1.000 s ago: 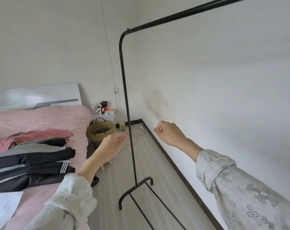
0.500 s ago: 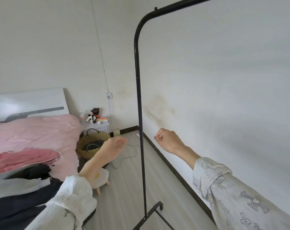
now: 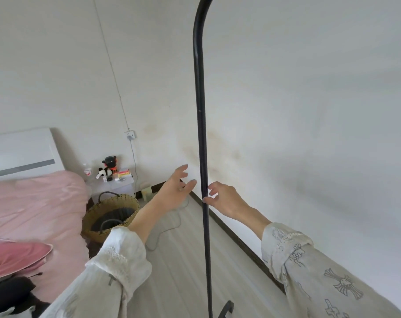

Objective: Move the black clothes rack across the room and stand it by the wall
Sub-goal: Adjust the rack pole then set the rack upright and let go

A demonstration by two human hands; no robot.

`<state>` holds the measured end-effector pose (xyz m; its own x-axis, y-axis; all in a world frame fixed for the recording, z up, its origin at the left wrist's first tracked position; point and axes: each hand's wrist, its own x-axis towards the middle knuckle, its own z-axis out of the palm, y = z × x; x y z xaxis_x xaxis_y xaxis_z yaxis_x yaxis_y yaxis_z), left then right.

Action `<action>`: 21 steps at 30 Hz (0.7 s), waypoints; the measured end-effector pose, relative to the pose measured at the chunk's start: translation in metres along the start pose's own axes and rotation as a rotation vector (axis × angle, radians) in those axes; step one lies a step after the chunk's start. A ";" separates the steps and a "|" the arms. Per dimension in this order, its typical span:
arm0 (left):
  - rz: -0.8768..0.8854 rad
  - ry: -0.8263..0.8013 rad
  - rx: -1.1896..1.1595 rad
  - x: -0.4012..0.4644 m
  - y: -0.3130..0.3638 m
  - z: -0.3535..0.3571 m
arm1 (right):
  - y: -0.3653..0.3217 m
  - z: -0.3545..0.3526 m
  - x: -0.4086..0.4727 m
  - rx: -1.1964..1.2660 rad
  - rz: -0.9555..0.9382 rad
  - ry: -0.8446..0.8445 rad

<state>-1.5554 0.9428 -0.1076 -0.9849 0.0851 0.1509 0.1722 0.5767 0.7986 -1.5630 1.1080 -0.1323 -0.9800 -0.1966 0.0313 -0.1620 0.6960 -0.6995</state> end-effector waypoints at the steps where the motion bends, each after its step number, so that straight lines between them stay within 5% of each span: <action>1: 0.043 -0.023 0.015 0.012 0.001 -0.001 | 0.000 0.003 0.009 0.032 -0.014 0.027; 7: 0.251 -0.176 -0.021 0.066 0.002 0.000 | 0.010 0.009 0.043 0.051 0.001 0.077; 21: 0.384 -0.418 -0.233 0.168 0.003 0.025 | 0.026 0.000 0.102 0.051 0.170 0.290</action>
<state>-1.7210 0.9790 -0.0944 -0.7675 0.5906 0.2491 0.4694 0.2533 0.8459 -1.6677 1.1063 -0.1473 -0.9857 0.1292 0.1080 0.0054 0.6653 -0.7466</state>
